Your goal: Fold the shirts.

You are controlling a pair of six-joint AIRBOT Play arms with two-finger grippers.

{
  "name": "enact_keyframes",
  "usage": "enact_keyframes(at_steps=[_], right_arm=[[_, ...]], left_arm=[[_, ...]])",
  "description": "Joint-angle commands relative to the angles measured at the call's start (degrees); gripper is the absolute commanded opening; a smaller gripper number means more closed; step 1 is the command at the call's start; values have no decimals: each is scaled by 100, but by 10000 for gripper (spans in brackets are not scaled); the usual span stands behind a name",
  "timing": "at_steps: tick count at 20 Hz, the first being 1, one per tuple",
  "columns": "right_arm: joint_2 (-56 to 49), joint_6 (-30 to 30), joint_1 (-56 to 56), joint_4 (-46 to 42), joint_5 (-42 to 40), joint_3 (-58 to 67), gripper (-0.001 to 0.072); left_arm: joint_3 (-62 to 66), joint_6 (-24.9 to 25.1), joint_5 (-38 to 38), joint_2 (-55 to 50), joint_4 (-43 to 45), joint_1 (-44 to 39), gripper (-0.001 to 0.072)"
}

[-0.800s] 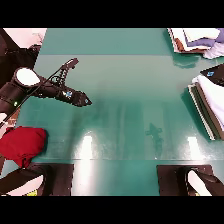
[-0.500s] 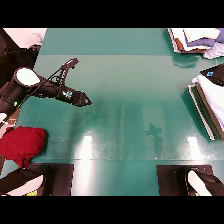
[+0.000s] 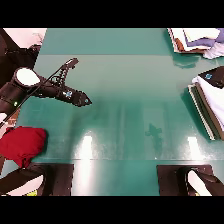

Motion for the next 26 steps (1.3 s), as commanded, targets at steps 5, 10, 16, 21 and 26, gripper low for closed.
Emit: enact_keyframes(at_steps=[5, 10, 16, 21, 26], right_arm=[[-4, -2, 0, -4, 190, -2, 22], [-4, -138, -2, -17, 166, -2, 22], [-4, -310, -2, -15, 184, -2, 22], [-4, -313, -2, -15, 184, -2, 22], [-4, -372, -2, -15, 168, -4, 22]], left_arm=[[234, -385, -754, 389, 981, 734, 28], [229, -1438, -1565, 2037, 3766, 2374, 29], [-70, -1978, -1895, 2444, 4618, 2896, 622], [-1788, -2507, -1777, 2444, 5497, 2898, 624], [-3169, -3051, -968, 2444, 5488, 2896, 623]])
